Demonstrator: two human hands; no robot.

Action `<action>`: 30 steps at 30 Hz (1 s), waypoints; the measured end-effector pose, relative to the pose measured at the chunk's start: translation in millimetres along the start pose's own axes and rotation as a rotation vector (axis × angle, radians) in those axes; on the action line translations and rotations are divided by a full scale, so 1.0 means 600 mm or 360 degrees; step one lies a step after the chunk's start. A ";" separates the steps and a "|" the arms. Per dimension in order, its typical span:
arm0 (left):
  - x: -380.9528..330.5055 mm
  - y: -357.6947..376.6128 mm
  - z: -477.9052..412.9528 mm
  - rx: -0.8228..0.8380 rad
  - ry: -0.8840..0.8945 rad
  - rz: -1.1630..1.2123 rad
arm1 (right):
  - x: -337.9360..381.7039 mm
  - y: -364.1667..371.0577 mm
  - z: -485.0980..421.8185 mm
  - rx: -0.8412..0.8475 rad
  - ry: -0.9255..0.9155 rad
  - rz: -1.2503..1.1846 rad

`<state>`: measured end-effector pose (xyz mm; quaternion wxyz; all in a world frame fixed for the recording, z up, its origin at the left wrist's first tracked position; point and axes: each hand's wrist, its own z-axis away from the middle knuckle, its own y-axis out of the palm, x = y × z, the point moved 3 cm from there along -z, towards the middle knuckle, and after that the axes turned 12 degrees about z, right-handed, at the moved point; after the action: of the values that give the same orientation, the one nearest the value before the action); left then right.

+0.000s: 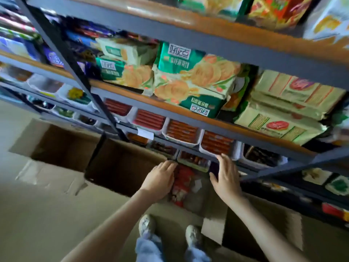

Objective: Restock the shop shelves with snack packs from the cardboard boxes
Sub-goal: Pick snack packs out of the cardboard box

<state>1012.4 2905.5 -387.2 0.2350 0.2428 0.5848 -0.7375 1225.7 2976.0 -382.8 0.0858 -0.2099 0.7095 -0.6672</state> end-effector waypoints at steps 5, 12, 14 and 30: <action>0.074 0.194 0.055 0.0116 -0.0287 0.0196 | -0.062 0.188 0.086 0.0498 -0.0009 -0.0107; 0.226 0.476 0.048 0.0257 -0.0612 0.0171 | -0.123 0.503 0.176 0.1055 0.0114 -0.0032; 0.287 0.556 0.030 0.0215 -0.0644 0.0125 | -0.131 0.611 0.183 0.1106 0.0160 -0.0082; 0.551 0.869 -0.039 -0.0209 -0.0468 0.0072 | -0.156 1.120 0.089 0.1127 0.0478 -0.0625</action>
<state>1088.0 2800.5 -991.0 0.3498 0.1294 0.5856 -0.7197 1208.0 2980.8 -1062.8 -0.0805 -0.1991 0.3880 -0.8963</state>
